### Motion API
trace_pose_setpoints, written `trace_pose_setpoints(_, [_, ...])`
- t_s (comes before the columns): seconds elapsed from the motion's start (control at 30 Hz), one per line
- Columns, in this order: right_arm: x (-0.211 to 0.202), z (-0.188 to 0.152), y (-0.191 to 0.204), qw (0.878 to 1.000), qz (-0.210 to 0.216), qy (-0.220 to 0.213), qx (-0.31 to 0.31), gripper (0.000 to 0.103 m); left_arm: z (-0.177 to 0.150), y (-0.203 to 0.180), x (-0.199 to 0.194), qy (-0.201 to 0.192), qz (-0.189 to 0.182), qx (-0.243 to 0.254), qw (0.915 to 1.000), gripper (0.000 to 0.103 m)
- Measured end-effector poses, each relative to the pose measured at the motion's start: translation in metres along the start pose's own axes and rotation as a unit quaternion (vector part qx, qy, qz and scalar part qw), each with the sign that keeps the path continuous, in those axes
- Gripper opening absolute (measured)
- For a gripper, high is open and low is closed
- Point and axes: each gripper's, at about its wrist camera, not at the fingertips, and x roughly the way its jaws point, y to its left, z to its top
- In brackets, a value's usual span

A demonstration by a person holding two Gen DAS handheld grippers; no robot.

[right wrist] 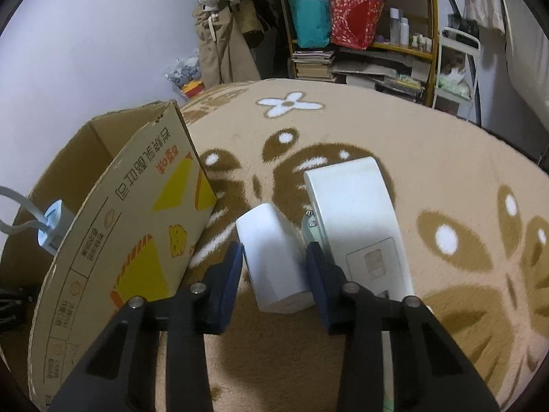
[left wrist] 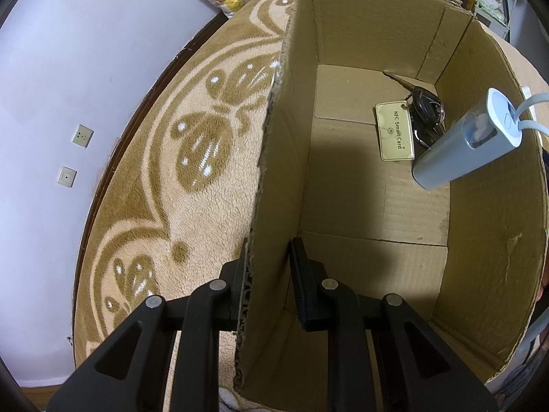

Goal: Organize rigid objects
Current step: 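Close the right tool on the white rectangular block and lift it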

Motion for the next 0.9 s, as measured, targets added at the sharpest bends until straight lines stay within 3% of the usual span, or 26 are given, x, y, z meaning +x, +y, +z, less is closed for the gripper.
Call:
trace_pose_setpoints(0.3, [0.008,0.004,0.001,1.0,-0.005,0.006,0.008,0.039,0.0,-0.001,-0.001,0.0,0.002,0.001,1.0,0.02])
trace_pose_setpoints(0.57, [-0.002,0.004,0.007,1.0,-0.023,-0.002,0.007,0.032,0.0,-0.001,-0.001,0.0,0.002,0.002,1.0,0.02])
trace_pose_setpoints(0.9, [-0.016,0.007,0.017,1.0,-0.021,-0.014,0.004,0.032,0.001,0.0,-0.001,0.0,0.001,0.002,1.0,0.02])
